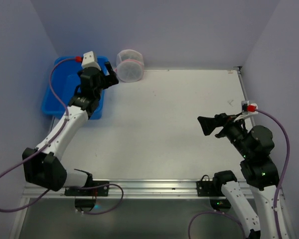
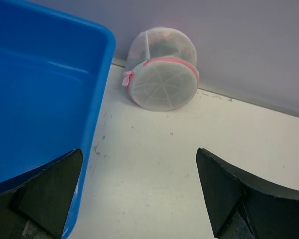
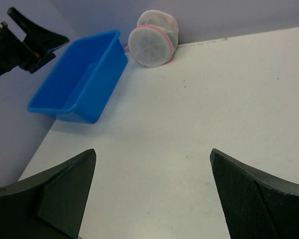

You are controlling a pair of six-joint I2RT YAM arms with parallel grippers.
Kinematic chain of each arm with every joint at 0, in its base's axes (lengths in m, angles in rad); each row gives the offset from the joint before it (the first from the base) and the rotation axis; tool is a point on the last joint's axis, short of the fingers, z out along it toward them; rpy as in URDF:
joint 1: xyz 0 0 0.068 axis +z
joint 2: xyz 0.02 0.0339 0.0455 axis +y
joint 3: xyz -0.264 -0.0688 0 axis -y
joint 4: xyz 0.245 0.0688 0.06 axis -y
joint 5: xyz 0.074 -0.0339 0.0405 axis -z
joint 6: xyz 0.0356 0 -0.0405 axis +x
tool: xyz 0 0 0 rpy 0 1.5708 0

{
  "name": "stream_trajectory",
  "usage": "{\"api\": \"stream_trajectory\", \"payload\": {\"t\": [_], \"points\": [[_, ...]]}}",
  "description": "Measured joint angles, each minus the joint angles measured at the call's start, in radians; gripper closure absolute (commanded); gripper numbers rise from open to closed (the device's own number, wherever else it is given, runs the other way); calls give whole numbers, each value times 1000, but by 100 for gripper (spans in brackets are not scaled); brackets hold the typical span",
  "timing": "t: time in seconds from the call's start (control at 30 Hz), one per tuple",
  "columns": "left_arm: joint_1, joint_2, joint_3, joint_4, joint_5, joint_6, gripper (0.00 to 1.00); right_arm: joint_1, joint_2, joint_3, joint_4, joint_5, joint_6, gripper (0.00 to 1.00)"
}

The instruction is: Unzip the laundry bag and remove the bra

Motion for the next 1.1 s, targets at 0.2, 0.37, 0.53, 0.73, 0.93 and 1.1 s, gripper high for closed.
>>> {"api": "stream_trajectory", "payload": {"t": [0.2,0.37,0.53,0.73,0.93,1.1], "points": [[0,296,130,237,-56,-10,0,0,0,-84,29,-26,25,1],[1,535,256,447,-3,113,0,0,1,-125,51,-51,27,1],[25,772,446,521,190,314,0,0,0,-155,88,-100,22,1],[149,962,638,508,513,405,0,0,14,-189,124,-159,22,1],[235,1091,813,452,707,471,1,1,75,-190,153,-191,23,1],[224,1171,885,421,829,491,7,2,127,-190,162,-218,35,1]]}}
